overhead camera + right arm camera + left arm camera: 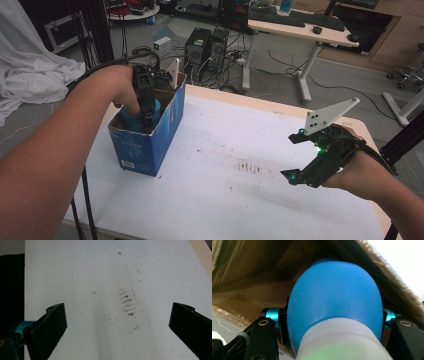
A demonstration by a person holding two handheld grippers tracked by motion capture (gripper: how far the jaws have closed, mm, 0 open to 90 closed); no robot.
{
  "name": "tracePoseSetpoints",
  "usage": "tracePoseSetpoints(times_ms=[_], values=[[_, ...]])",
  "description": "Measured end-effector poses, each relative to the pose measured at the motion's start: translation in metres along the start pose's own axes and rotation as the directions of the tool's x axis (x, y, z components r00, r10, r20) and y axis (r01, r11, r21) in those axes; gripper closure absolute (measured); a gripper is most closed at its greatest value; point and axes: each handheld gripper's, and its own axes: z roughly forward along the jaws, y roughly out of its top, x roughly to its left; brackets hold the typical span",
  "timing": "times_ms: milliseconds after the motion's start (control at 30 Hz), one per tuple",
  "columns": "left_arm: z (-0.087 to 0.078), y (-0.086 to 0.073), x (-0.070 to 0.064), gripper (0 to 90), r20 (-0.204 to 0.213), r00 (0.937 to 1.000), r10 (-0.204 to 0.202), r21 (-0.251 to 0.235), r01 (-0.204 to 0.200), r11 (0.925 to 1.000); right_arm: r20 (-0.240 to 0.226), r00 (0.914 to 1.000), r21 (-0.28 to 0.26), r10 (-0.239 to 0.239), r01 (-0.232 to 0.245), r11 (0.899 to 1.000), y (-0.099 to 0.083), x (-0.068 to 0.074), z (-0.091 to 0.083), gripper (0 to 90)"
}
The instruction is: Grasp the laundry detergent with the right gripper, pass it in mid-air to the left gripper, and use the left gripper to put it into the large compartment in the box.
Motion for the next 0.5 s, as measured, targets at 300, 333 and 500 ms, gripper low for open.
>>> tracePoseSetpoints(times_ms=[300, 333, 500], values=[[0.014, 0.0, 0.004, 38.6, 0.026, 0.9996, 0.006, -0.004, -0.006, 1.0, -0.003, 1.0, 0.008, 0.006, -0.006, 1.0, -0.001, 0.0, 0.002, 0.8], [0.014, 0.0, 0.004, 38.6, 0.026, 0.9996, 0.006, 0.001, -0.006, 1.0, -0.004, 1.0, 0.01, 0.003, -0.003, 1.0, -0.001, 0.0, 0.002, 0.8], [0.014, 0.002, 0.004, 38.3, 0.028, 0.9996, 0.006, 0.007, -0.006, 1.0, -0.004, 1.0, 0.011, 0.007, -0.007, 1.0, -0.002, 0.0, 0.003, 0.8]])
